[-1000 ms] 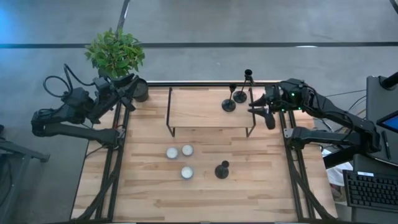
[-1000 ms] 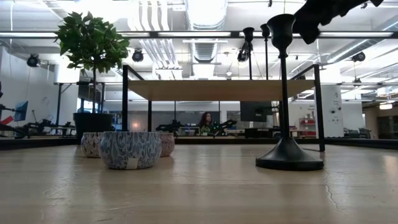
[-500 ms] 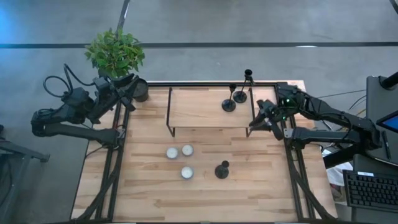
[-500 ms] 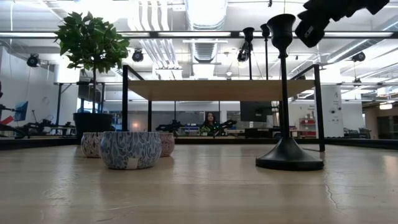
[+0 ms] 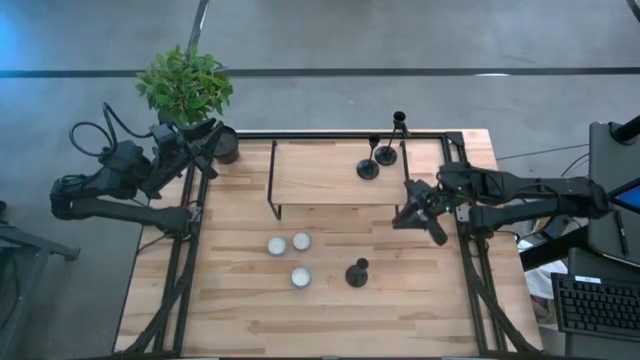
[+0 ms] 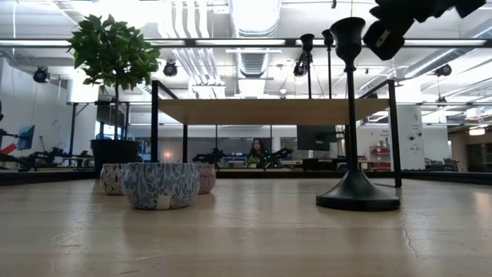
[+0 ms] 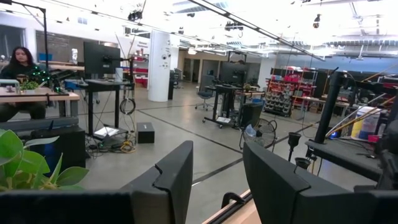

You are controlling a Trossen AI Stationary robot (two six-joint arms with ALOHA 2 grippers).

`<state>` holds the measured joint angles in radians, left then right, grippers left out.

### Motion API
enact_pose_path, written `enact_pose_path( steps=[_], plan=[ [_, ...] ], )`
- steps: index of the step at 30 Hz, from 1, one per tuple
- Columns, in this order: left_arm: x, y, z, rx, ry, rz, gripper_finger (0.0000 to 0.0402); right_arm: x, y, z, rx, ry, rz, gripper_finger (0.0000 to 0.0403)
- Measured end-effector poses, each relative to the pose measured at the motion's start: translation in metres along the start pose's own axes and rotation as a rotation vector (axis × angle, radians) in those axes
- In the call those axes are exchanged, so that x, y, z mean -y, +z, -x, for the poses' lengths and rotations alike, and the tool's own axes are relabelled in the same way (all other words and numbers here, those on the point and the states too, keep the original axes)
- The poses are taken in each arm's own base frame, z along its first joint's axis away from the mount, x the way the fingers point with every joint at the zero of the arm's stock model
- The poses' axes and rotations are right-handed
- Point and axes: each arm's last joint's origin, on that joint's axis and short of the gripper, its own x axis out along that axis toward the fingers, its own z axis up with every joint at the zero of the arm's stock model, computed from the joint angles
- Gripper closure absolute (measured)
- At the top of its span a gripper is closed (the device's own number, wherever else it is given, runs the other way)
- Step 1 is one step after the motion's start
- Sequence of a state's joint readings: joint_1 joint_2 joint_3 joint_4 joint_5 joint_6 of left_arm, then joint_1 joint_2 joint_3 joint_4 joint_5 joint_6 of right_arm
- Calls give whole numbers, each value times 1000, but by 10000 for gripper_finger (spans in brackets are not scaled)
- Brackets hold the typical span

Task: Pick & Place candle stick holders
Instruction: Put the black candle holder on the shelf

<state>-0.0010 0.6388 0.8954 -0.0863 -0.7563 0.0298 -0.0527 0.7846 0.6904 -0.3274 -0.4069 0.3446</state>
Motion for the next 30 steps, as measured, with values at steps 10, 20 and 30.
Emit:
enact_pose_path(
  steps=[10, 20, 30],
  plan=[
    [0, 0, 0, 0, 1, 0, 252, -36, -17, 4, -12, -109, -134, 349],
    [0, 0, 0, 0, 1, 0, 252, -62, -34, 5, 78, -248, -175, 349],
    [0, 0, 0, -1, 1, -1, 252, -67, -50, -28, 38, -428, -54, 349]
  ],
)
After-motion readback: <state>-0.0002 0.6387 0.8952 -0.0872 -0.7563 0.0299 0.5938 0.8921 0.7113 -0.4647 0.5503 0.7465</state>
